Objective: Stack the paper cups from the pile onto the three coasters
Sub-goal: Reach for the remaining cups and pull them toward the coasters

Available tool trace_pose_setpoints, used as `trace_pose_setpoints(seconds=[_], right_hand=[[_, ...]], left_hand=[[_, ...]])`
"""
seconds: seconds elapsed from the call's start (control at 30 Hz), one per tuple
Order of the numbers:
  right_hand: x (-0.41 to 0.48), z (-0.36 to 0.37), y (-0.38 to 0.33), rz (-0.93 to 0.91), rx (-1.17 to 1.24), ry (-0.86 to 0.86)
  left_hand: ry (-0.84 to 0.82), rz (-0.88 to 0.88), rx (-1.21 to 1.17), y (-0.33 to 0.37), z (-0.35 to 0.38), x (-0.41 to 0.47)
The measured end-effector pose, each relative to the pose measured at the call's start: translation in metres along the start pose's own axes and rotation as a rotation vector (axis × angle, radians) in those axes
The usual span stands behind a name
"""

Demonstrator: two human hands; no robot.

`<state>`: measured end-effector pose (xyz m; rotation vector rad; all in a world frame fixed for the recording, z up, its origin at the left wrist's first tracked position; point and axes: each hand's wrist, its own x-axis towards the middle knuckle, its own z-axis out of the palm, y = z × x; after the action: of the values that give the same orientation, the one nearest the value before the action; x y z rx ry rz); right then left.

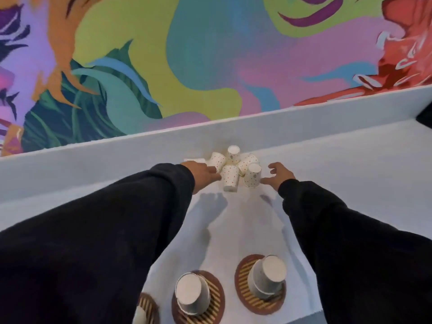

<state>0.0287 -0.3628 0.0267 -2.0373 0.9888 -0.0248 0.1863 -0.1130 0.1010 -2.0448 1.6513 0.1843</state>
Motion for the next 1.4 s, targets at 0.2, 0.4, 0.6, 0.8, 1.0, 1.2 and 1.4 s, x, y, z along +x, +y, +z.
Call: trace_pose_setpoints(seconds=[0.2,0.4,0.6,0.8,1.0,1.2,1.4], right_hand=[[0.041,0.026,0.012,-0.005,0.118,-0.063],[0.057,0.045,0.023,-0.081,0.115,-0.084],[0.052,0.052,0.036,-0.072,0.127,-0.064],[0.029,0.048,0.051,-0.035,0.098,-0.073],[-0.049,0.012,0.06,-0.138,0.406,-0.015],[-0.178,-0.025,0.05,-0.409,0.408,0.042],[-0.26,-0.006,0.061,-0.466,0.326,0.094]], left_hand=[[0.046,-0.005,0.037,0.027,0.035,0.074],[0.055,-0.074,0.036,0.032,0.042,0.114],[0.084,-0.043,0.128,0.034,0.05,0.132],[0.005,-0.055,0.172,0.038,0.054,0.12],[0.11,-0.169,-0.136,0.032,0.02,0.081],[0.197,-0.235,-0.731,0.045,-0.034,0.027],[0.325,-0.117,-0.896,0.082,-0.083,-0.036]])
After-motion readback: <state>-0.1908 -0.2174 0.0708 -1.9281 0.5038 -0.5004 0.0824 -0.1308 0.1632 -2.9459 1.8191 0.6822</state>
